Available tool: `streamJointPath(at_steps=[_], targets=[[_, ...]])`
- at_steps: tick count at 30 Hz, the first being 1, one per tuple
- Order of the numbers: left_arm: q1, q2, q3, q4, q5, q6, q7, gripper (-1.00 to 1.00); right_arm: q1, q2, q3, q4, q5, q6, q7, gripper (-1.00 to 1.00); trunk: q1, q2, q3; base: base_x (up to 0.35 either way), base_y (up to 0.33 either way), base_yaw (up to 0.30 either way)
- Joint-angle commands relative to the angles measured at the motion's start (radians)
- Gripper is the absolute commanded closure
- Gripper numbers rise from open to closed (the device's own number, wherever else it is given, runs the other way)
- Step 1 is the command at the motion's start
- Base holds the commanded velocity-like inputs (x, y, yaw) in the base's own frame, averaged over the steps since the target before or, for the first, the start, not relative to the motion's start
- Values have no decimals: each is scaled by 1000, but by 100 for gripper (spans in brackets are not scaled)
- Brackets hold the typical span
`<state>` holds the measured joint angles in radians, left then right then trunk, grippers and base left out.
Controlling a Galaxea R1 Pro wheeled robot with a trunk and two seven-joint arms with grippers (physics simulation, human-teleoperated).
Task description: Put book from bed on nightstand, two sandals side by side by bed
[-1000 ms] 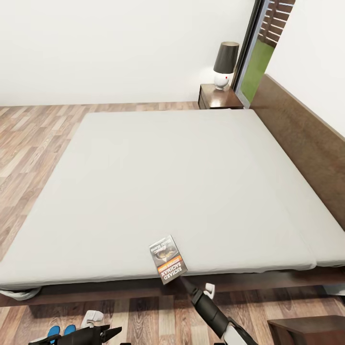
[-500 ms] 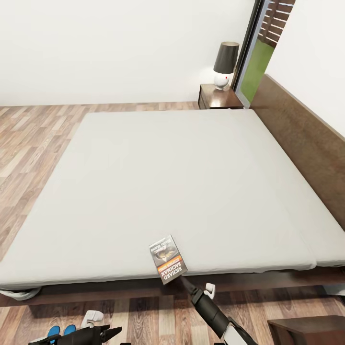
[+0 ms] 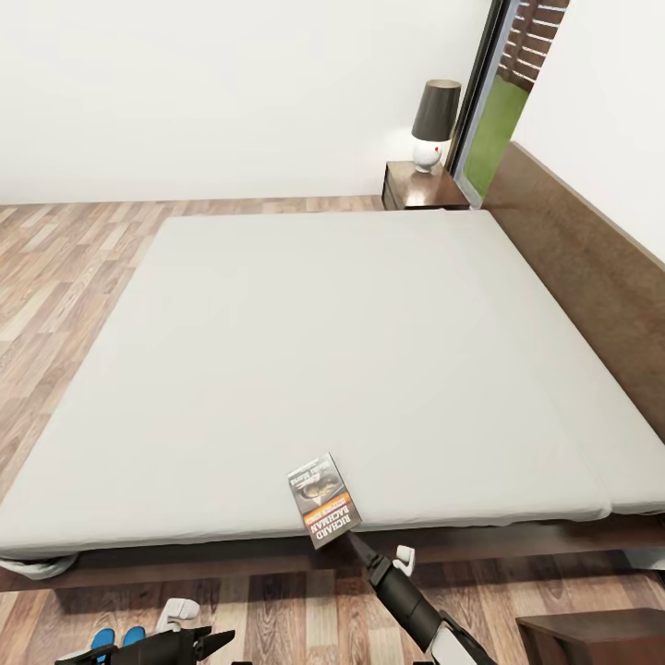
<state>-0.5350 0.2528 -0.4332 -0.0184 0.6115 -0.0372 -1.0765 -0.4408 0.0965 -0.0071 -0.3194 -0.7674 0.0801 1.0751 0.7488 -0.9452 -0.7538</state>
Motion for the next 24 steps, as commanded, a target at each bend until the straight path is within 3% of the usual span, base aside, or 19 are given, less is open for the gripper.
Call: streamJointPath(at_steps=[1,24], targets=[[0,0,-9,0,7,-4,-2,-100,0,0,-1,0,-6,8,3,-100,4,-8,-4,0,0,0],[0,0,-9,0,7,-4,-3,-100,0,0,-1,0,-6,9,3,-100,92,-169,-76,0,0,0]])
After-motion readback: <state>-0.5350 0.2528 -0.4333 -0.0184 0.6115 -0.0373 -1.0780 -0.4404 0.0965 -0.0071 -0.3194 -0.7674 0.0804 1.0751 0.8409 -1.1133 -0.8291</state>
